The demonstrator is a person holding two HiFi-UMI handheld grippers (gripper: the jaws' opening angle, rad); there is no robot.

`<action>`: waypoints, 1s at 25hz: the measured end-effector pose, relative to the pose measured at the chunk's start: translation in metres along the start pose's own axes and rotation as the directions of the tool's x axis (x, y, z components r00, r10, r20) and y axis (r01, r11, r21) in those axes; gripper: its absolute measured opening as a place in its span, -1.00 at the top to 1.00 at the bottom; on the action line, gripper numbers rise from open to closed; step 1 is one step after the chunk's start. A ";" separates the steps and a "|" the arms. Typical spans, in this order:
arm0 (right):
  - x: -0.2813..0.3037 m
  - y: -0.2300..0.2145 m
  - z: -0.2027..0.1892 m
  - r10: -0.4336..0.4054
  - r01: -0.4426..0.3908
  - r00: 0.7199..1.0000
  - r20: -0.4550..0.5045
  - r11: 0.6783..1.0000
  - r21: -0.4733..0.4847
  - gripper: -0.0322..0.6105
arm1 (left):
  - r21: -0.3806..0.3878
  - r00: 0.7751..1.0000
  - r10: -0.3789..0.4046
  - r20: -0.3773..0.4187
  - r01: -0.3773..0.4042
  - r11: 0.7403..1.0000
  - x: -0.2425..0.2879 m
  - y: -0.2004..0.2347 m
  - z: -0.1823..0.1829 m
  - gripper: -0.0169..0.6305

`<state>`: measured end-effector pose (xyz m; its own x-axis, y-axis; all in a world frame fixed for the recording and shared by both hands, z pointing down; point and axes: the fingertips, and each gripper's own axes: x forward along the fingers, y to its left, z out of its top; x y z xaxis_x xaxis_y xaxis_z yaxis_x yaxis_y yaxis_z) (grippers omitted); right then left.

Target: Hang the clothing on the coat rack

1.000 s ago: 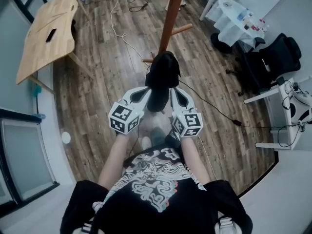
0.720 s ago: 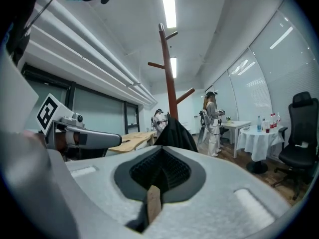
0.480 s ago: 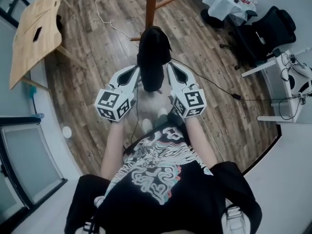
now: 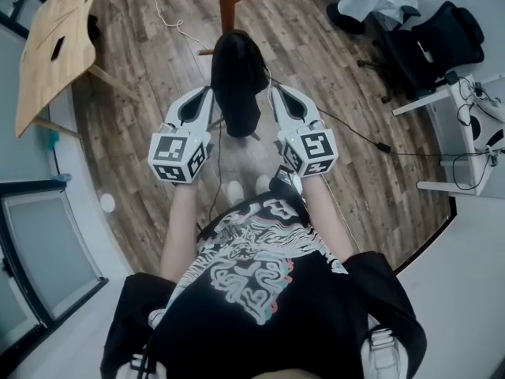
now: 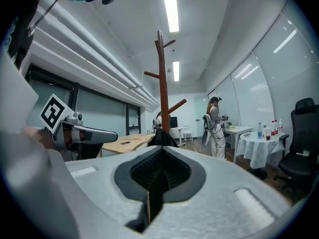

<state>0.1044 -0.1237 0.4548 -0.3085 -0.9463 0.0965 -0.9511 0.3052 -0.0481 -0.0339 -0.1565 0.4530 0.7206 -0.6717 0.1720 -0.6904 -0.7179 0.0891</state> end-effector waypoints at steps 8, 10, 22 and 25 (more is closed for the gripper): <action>-0.008 -0.013 -0.003 0.024 -0.024 0.999 -0.023 1.000 -0.012 0.90 | 0.021 1.000 0.011 -0.008 -0.010 1.000 0.014 -0.020 0.002 0.98; -0.011 -0.018 -0.004 0.031 -0.032 0.999 -0.021 0.999 -0.016 0.90 | 0.049 1.000 0.025 -0.007 -0.025 0.998 0.018 -0.024 0.003 0.98; -0.025 -0.031 -0.013 0.036 -0.036 0.999 -0.030 0.999 0.016 0.90 | 0.081 0.998 0.055 -0.024 -0.052 0.995 0.022 -0.035 0.003 0.98; -0.027 -0.034 -0.013 0.043 -0.043 0.999 -0.028 0.999 0.015 0.90 | 0.079 0.998 0.062 -0.022 -0.060 0.995 0.022 -0.037 0.004 0.98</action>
<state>0.1444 -0.1070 0.4666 -0.3494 -0.9290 0.1220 -0.9368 0.3436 -0.0667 0.0079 -0.1458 0.4497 0.6747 -0.7108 0.1988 -0.7255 -0.6883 0.0011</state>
